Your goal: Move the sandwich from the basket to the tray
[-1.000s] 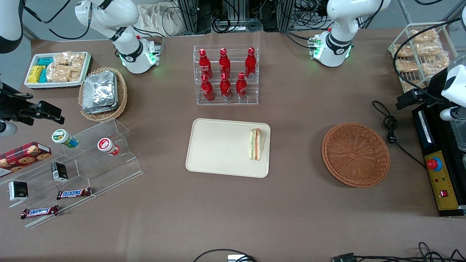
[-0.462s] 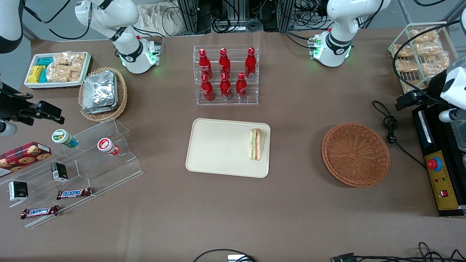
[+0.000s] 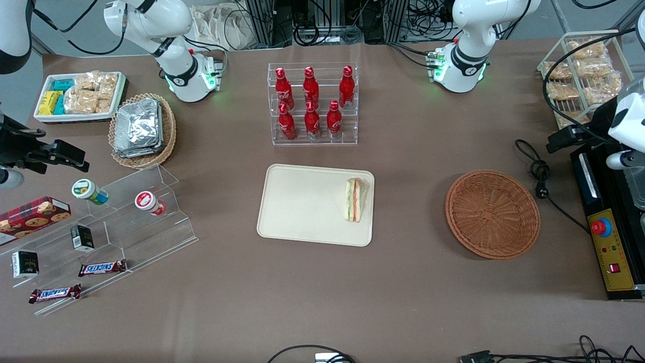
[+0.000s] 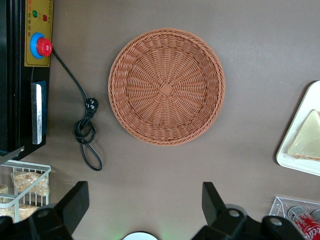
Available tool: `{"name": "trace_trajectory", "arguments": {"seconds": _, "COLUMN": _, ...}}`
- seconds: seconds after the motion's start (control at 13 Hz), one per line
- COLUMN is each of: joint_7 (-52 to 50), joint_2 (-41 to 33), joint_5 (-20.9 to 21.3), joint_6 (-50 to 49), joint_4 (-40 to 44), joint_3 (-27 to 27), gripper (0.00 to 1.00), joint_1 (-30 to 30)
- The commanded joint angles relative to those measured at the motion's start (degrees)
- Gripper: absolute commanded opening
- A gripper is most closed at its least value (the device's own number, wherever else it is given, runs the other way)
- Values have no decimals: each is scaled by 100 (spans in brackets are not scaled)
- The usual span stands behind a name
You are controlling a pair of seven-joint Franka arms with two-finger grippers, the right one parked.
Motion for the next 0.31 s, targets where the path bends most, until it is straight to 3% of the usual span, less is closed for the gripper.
{"name": "trace_trajectory", "arguments": {"seconds": 0.0, "joint_7": 47, "joint_2": 14, "joint_5": -27, "joint_6": -38, "joint_4": 67, "joint_3": 55, "gripper": 100, "joint_1": -28}}
{"name": "trace_trajectory", "arguments": {"seconds": 0.23, "joint_7": 47, "joint_2": 14, "joint_5": -35, "joint_6": -47, "joint_4": 85, "joint_3": 46, "gripper": 100, "joint_1": -28}}
